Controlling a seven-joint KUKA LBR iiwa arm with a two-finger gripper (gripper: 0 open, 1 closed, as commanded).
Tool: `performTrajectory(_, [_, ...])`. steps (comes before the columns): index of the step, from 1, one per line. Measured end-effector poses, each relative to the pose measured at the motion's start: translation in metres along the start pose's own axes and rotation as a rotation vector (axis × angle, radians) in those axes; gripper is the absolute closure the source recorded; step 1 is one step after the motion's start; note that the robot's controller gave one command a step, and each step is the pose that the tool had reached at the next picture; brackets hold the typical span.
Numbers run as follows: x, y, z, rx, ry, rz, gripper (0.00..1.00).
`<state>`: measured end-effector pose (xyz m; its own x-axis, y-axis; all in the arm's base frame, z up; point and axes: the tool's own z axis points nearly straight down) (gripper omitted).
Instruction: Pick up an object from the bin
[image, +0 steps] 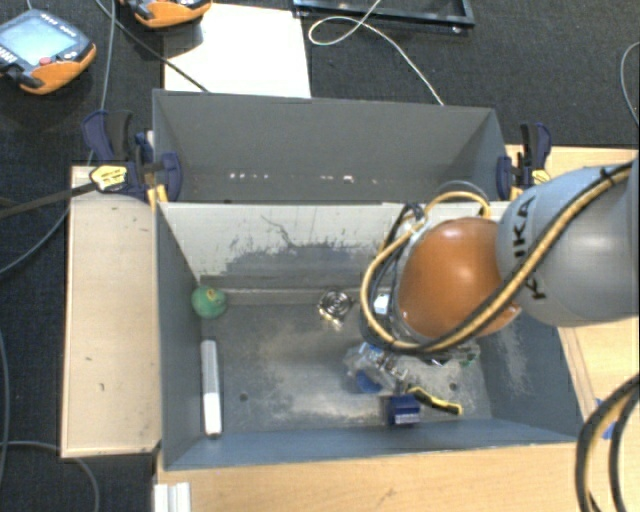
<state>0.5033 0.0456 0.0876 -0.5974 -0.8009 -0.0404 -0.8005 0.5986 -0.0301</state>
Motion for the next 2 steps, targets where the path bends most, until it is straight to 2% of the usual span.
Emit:
performTrajectory(1, [-0.003, -0.002, -0.004, 0.007, -0.007, -0.008, 1.0])
performTrajectory(2, [-0.041, -0.02, -0.085, 0.015, -0.018, 0.076, 1.0])
